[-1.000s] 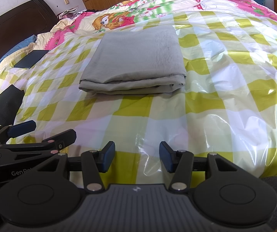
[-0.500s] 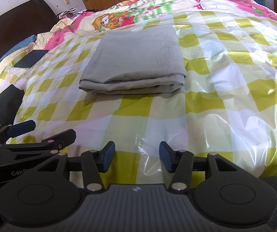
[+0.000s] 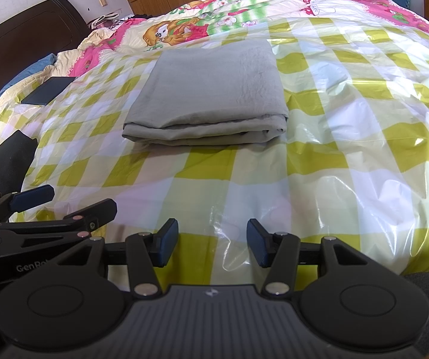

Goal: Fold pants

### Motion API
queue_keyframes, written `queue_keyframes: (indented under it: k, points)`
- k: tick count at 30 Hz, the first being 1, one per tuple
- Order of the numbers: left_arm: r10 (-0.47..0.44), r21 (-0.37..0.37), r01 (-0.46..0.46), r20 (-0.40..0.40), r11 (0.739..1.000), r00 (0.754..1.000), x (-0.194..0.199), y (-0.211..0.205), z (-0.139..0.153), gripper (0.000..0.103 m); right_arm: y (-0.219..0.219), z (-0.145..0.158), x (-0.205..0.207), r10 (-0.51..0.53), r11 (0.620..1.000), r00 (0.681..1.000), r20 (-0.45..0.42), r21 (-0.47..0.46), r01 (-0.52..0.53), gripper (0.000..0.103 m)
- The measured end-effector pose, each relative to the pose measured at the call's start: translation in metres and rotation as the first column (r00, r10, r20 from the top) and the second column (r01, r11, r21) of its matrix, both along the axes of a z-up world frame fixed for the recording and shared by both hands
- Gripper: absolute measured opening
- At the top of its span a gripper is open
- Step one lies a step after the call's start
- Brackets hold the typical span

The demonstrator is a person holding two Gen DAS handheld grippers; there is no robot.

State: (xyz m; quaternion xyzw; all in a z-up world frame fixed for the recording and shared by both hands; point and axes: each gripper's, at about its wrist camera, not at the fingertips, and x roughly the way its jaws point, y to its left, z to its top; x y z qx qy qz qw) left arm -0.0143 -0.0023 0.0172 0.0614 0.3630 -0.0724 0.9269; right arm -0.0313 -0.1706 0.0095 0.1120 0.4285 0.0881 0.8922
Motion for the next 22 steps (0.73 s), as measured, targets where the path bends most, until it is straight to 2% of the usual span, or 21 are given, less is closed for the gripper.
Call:
queue_keyframes:
  k: [22]
  points:
    - [-0.005,0.0,0.005,0.01,1.0,1.0,0.0026,0.0046,0.0015,0.103,0.0008,0.0002,-0.0007,-0.001,1.0,1.0,0.0,-0.002,0.001,0.053]
